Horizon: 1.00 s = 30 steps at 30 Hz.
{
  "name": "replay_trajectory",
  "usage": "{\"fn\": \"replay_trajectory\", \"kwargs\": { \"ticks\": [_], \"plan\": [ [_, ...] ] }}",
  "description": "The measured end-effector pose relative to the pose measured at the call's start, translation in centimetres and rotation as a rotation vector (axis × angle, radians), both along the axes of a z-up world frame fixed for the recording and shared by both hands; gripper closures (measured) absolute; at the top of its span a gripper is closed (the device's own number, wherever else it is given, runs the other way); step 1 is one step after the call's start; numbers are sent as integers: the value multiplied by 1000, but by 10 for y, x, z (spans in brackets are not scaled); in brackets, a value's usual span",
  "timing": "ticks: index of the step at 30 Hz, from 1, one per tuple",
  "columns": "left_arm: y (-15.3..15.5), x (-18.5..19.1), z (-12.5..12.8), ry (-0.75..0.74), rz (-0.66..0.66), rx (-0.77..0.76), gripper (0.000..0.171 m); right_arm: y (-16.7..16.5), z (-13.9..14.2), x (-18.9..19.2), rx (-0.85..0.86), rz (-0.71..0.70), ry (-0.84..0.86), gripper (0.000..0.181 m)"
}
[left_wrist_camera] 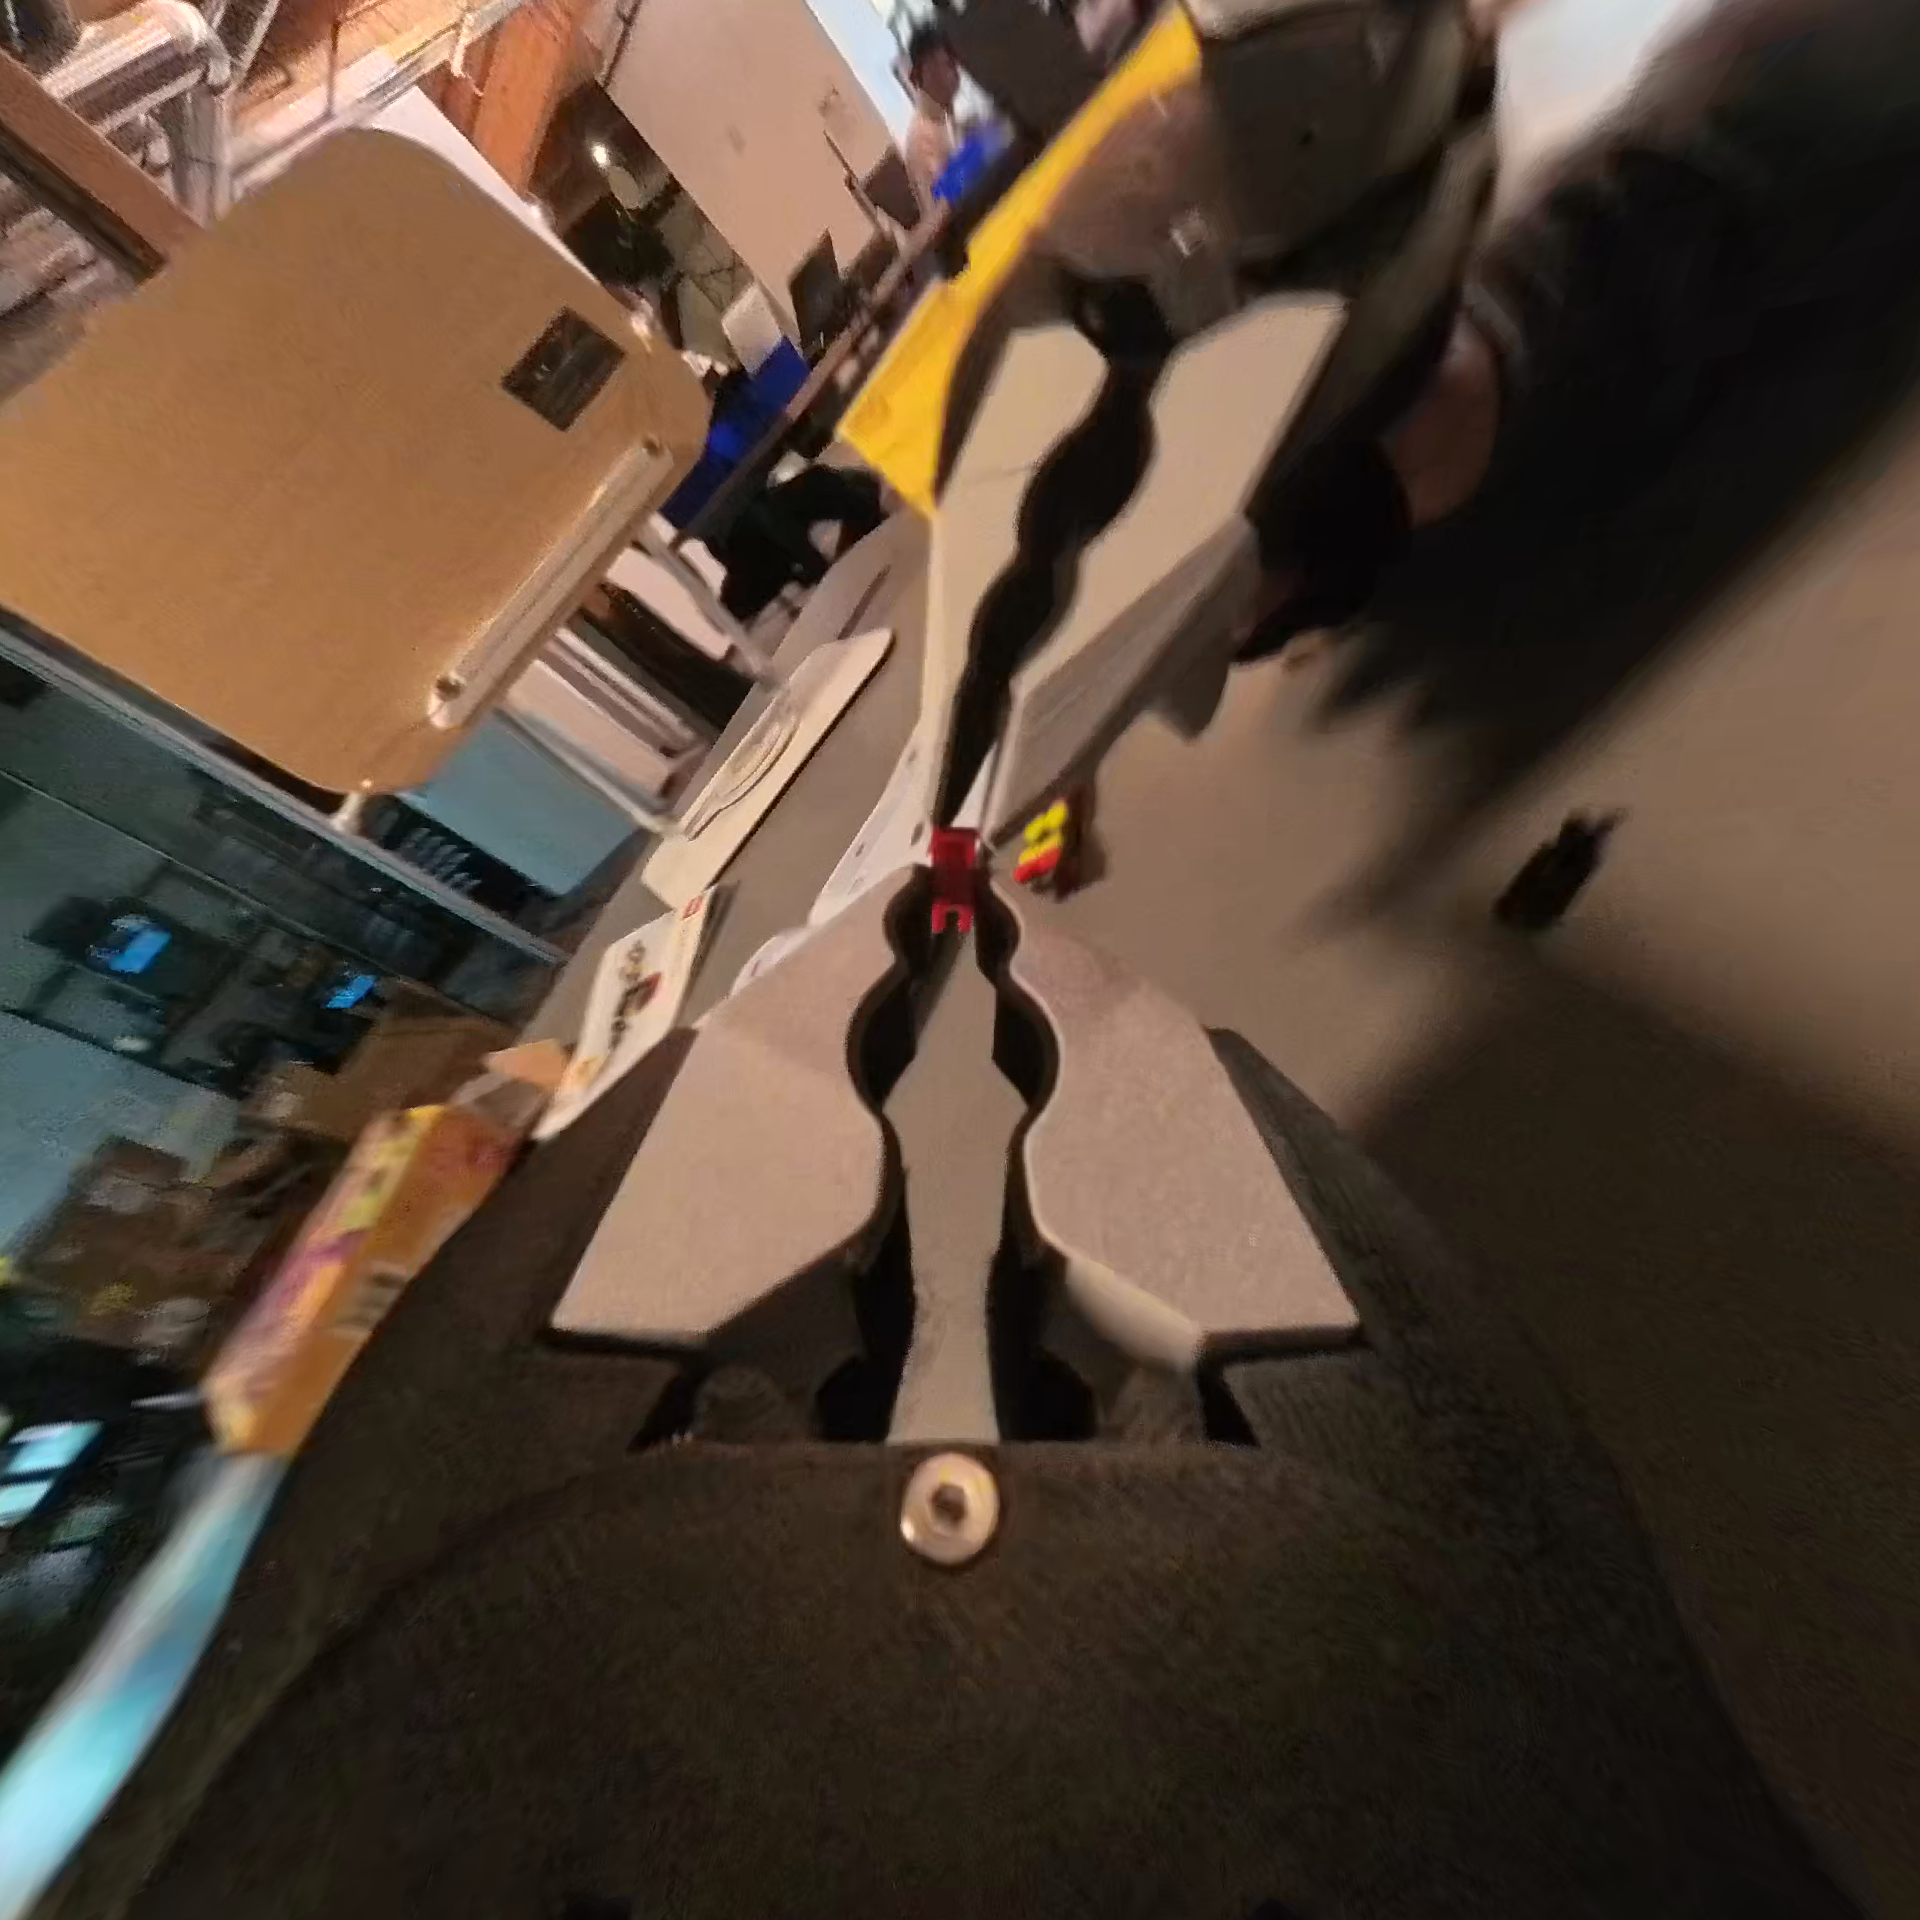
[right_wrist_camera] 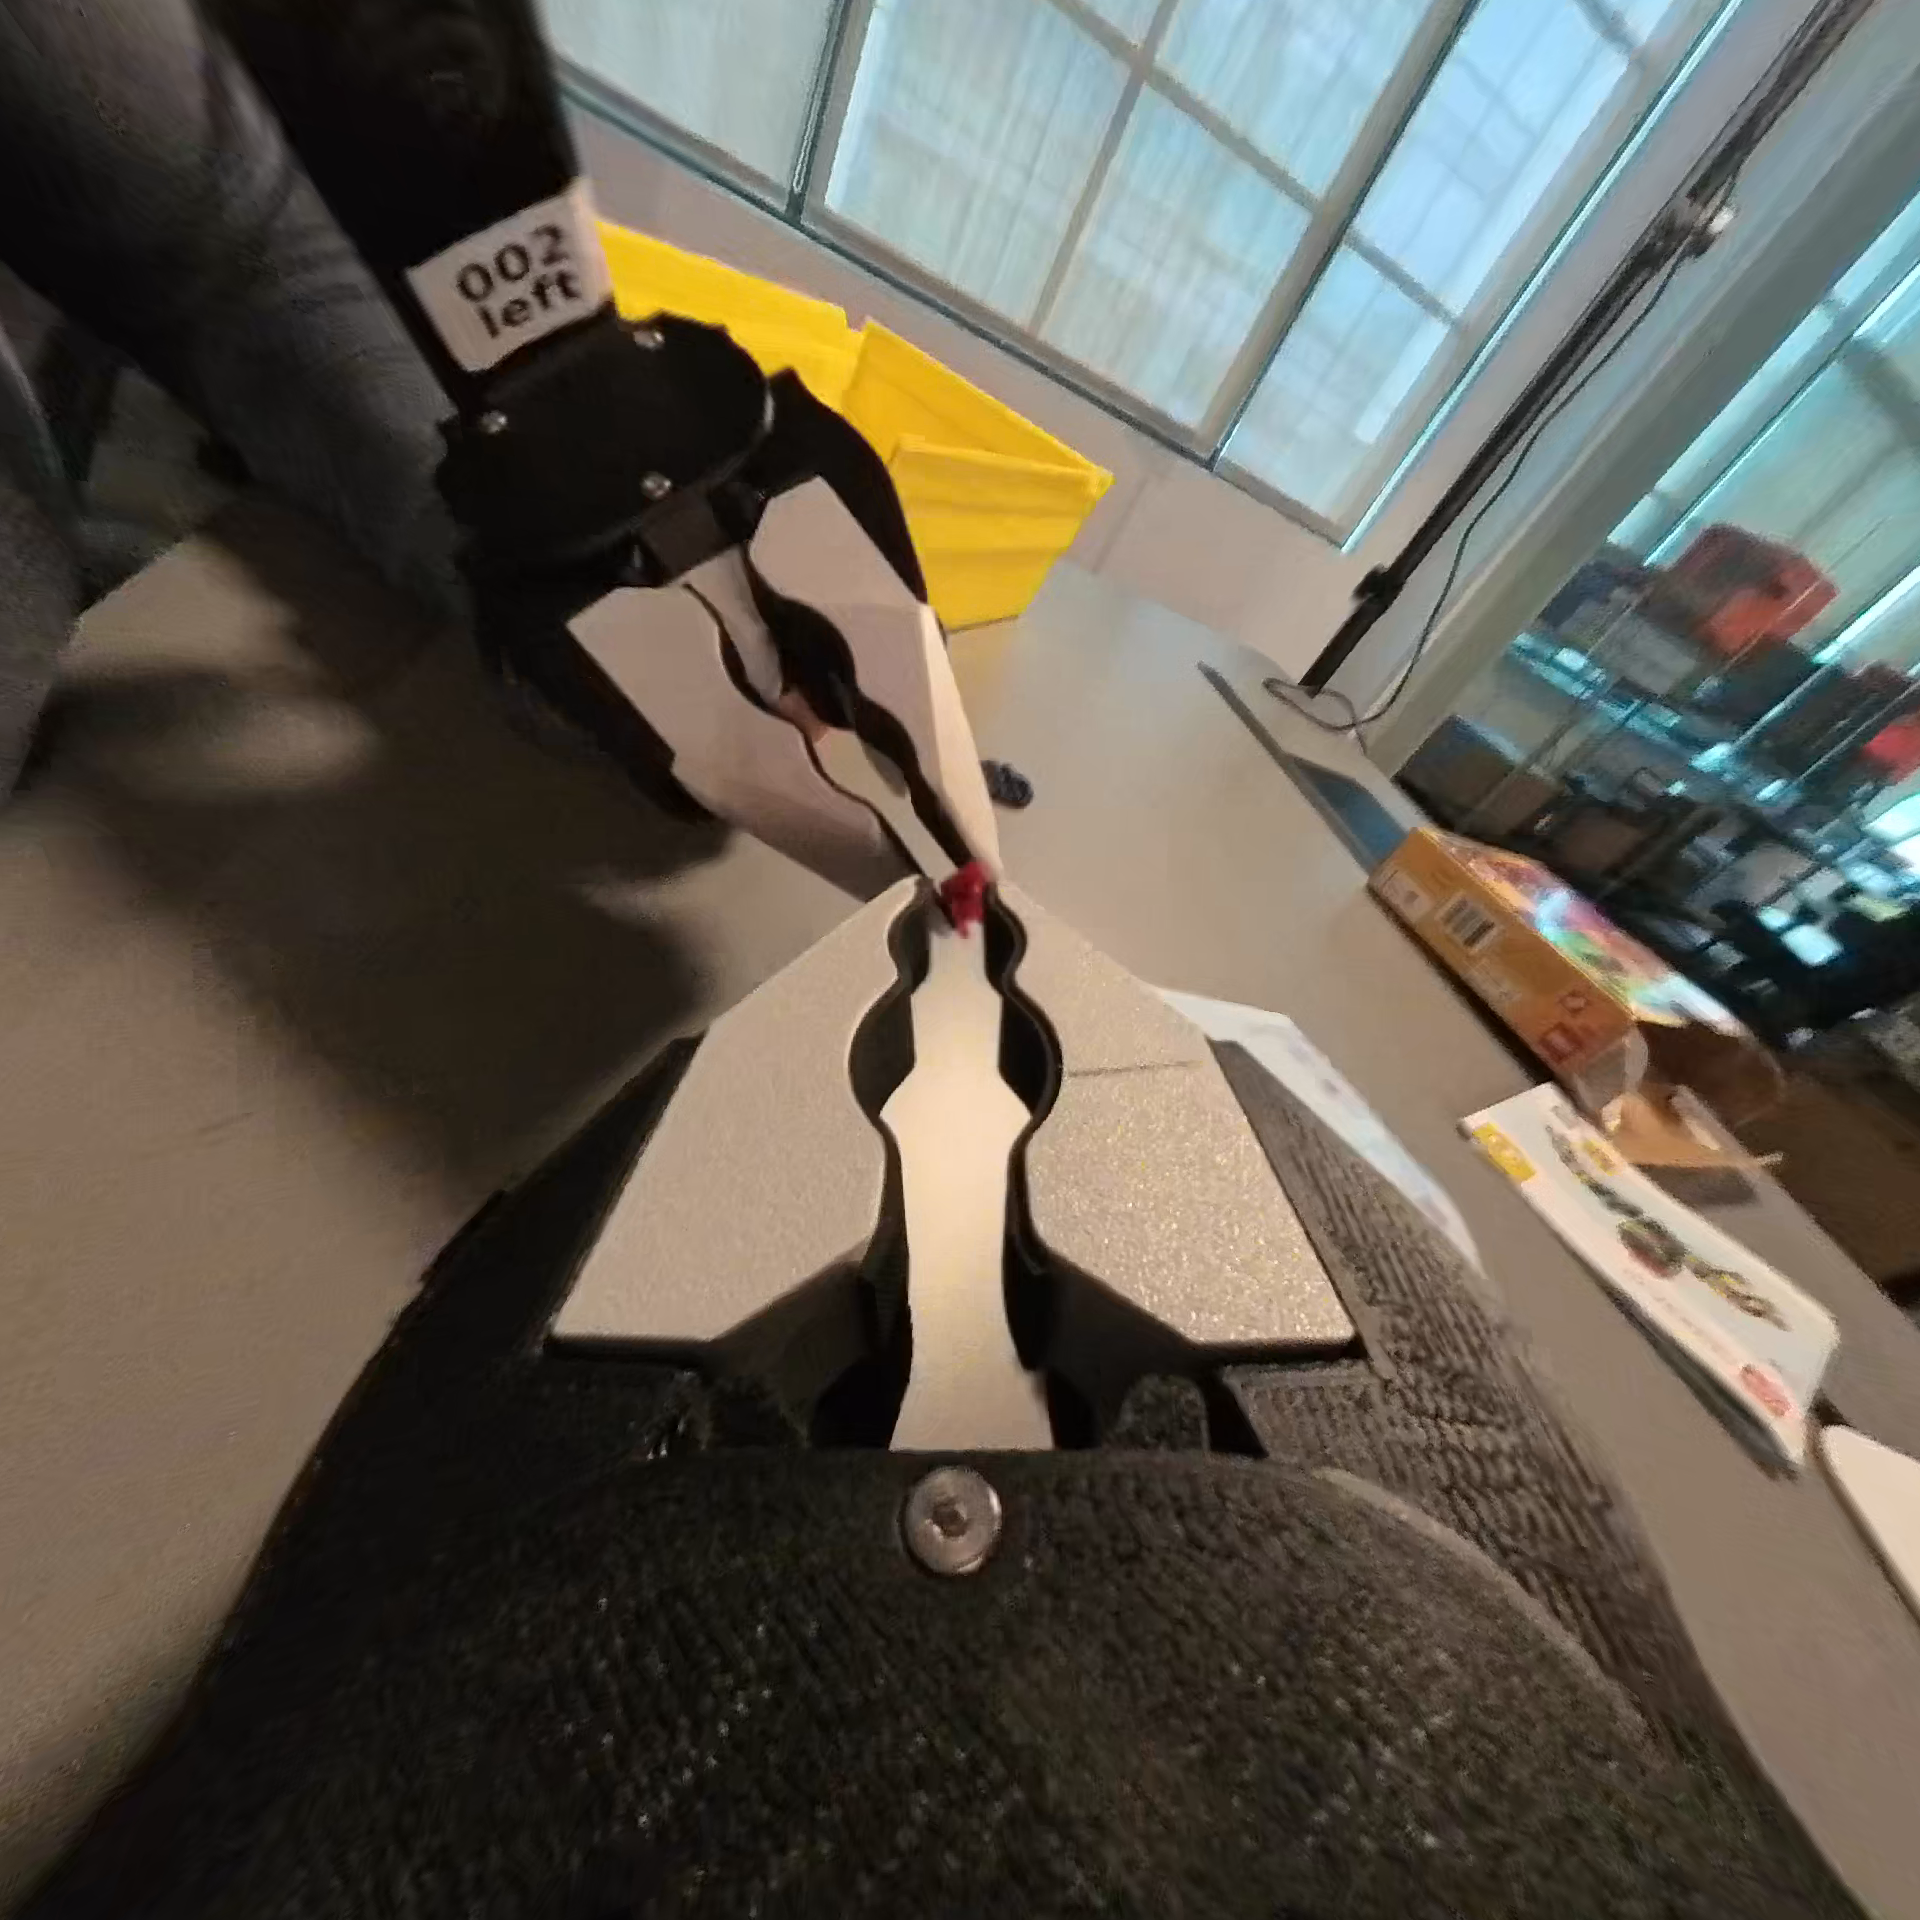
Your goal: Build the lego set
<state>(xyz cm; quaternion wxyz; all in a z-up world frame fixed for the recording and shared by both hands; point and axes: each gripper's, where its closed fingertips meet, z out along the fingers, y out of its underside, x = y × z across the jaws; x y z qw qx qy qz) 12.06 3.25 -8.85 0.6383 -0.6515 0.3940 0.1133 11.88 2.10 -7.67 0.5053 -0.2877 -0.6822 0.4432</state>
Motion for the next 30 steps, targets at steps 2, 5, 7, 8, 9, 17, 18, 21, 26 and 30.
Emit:
{"fn": "replay_trajectory", "kwargs": {
  "ticks": [2,5,7,8,9,17,18,21,26,30],
  "plan": [
    [-5,7,18,-254,-86,-41,165,2,14,3,63,-36,111,157],
    [-11,16,45,-710,-251,-151,165,3,32,10,207,-117,265,151],
    [-9,18,51,-934,-316,-239,165,2,37,11,281,-161,303,154],
    [-8,19,51,-1011,-335,-272,165,1,37,11,309,-172,313,155],
    [-6,20,51,-1071,-349,-292,165,2,39,12,334,-198,330,155],
    [-1,17,51,-1245,-394,-367,165,7,29,9,422,-249,280,179],
    [-1,17,51,-1243,-396,-368,165,7,29,9,421,-246,278,179],
    [0,17,47,-1234,-390,-400,165,8,25,10,413,-236,245,179],
    [1,16,41,-1163,-341,-407,165,7,20,8,357,-206,207,176],
    [2,15,40,-1146,-327,-388,165,9,20,6,320,-234,177,177]
  ]
}}
